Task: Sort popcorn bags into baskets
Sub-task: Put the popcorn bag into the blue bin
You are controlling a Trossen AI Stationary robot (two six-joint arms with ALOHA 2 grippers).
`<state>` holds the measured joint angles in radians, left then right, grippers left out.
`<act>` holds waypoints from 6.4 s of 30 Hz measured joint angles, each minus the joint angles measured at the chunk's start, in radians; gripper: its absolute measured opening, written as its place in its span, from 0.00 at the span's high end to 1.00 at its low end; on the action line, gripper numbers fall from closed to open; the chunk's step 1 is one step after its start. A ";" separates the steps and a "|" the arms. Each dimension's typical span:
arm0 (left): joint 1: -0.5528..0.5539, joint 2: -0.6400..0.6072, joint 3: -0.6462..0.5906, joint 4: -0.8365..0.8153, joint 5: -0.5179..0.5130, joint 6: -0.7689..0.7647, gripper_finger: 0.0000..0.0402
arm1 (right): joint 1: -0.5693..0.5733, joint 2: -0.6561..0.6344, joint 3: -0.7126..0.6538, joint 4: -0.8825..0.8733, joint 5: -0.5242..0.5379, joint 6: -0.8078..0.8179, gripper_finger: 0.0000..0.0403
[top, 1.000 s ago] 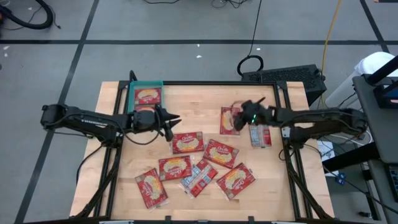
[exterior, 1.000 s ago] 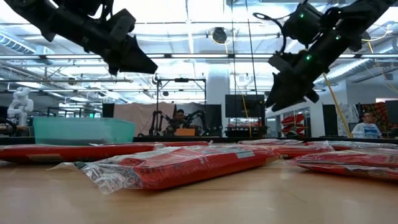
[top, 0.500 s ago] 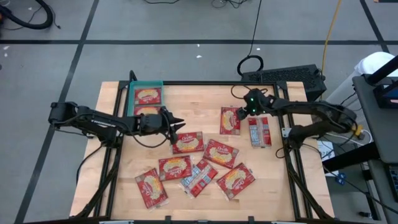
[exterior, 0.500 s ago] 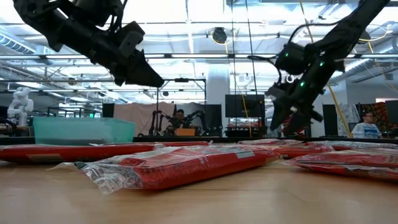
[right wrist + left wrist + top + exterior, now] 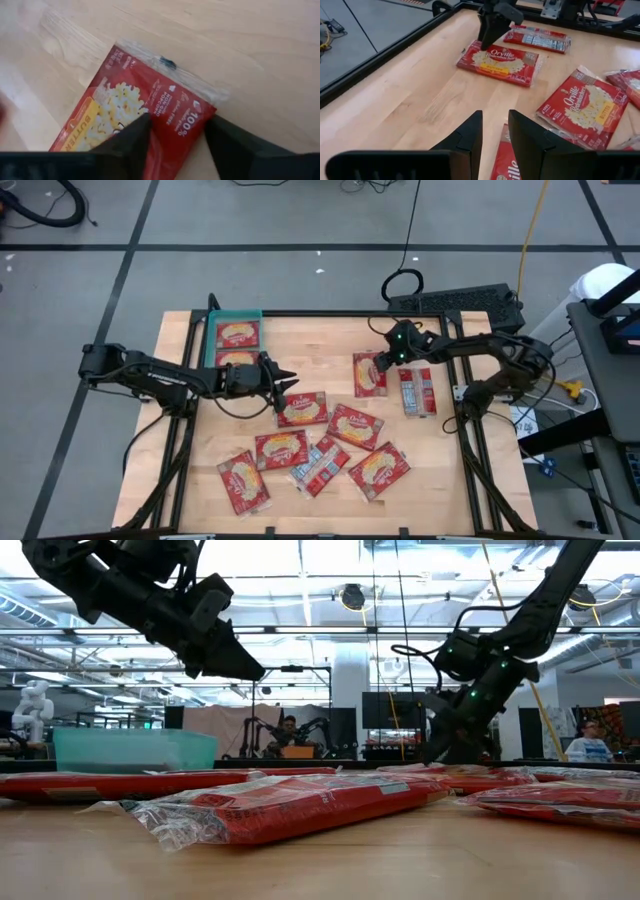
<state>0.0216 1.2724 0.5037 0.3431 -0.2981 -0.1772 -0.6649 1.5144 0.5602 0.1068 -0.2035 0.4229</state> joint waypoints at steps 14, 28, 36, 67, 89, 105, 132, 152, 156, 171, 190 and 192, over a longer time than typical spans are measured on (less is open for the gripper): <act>0.000 0.000 0.000 0.001 0.000 -0.012 0.76 | 0.050 -0.051 -0.005 0.288 -0.064 -0.036 0.98; 0.047 0.000 0.000 0.076 -0.008 -0.008 0.63 | 0.209 -0.256 -0.005 0.688 0.156 -0.137 0.99; 0.051 -0.001 0.000 0.123 -0.008 0.000 0.43 | 0.290 -0.269 -0.005 0.787 0.261 -0.183 0.99; 0.061 0.108 0.038 0.679 0.084 0.272 0.21 | 0.439 -0.050 -0.002 1.463 0.462 -0.296 0.99; 0.098 0.172 0.092 0.823 0.051 0.331 0.94 | 0.444 0.096 0.238 1.422 0.410 -0.357 0.99; 0.267 -0.335 0.076 0.105 0.121 0.343 0.99 | 0.430 0.091 0.237 1.167 0.410 -0.300 0.65; 0.975 -0.432 0.420 -1.297 0.439 0.209 0.99 | 0.431 0.092 0.236 0.630 0.198 -0.280 0.56; 1.137 0.020 0.420 -1.281 0.594 0.201 0.98 | 0.431 0.092 0.235 0.542 0.198 -0.297 0.56; 1.136 0.024 0.420 -1.246 0.566 0.201 0.96 | 0.431 0.092 0.235 0.543 0.198 -0.297 0.56; 1.029 0.024 0.420 -1.129 0.198 0.302 0.58 | 0.431 0.092 0.235 0.547 0.198 -0.297 0.56; 0.891 0.021 0.420 -1.103 0.050 0.296 0.42 | 0.431 0.092 0.235 0.546 0.198 -0.297 0.56; 0.855 0.021 0.408 -1.138 0.132 0.273 0.49 | 0.431 0.092 0.235 0.546 0.198 -0.297 0.56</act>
<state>0.8766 1.2930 0.9113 -0.7952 -0.1662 0.0954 -0.2337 1.6062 0.7948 0.6533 -0.0055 0.1261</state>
